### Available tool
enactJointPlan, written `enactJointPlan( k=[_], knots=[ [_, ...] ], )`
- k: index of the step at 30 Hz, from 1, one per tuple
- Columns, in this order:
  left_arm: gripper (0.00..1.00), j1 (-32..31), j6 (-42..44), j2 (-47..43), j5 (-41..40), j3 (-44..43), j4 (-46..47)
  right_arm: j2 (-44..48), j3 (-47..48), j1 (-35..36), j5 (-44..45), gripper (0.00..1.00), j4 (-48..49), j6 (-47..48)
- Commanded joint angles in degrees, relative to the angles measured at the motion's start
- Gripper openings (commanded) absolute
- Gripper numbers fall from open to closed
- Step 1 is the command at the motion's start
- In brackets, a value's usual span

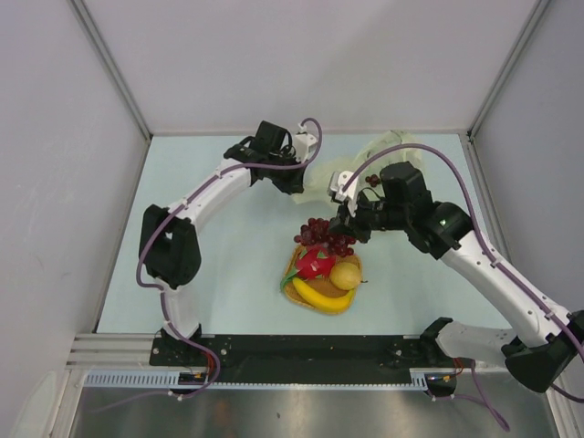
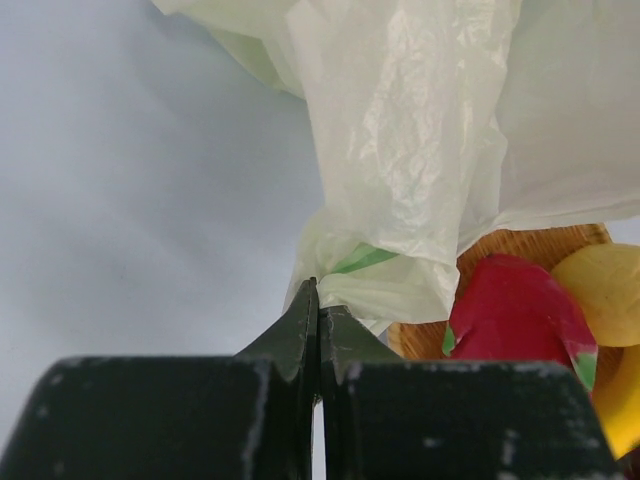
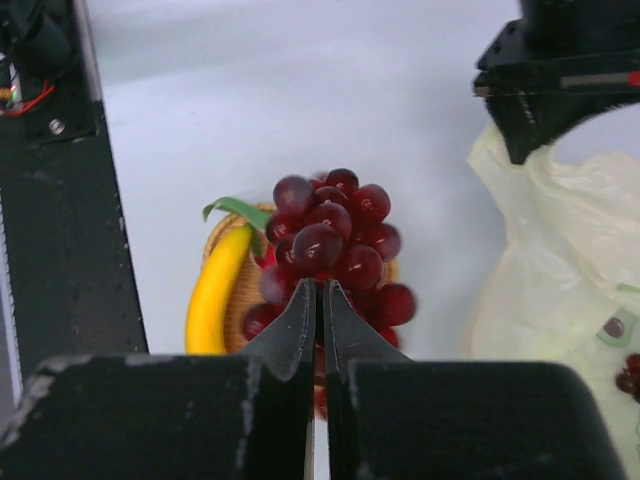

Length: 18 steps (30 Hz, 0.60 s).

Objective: Take the fake fruits out of the plastic bag

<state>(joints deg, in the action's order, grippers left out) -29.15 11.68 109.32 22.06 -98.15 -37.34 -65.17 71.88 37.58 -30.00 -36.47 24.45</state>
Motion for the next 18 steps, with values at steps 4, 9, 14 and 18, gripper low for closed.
enactJointPlan(
  k=[4,9,14,18],
  knots=[
    [0.0,-0.6,-1.8,-6.4,1.9,4.0,1.9,-0.8,0.6,7.8,-1.4,0.0,-4.9,9.3],
    [0.0,-0.5,-2.6,-6.7,3.0,4.9,2.5,-1.4,0.6,10.4,-1.4,0.0,-6.9,12.2],
    [0.0,-0.5,-3.2,-6.5,3.8,4.6,2.8,-1.5,0.6,11.5,-1.2,0.0,-8.8,11.0],
    [0.01,-0.5,-3.4,-6.0,4.1,4.4,3.0,-2.9,-0.3,11.5,-1.0,0.0,-9.7,10.6]
  ],
)
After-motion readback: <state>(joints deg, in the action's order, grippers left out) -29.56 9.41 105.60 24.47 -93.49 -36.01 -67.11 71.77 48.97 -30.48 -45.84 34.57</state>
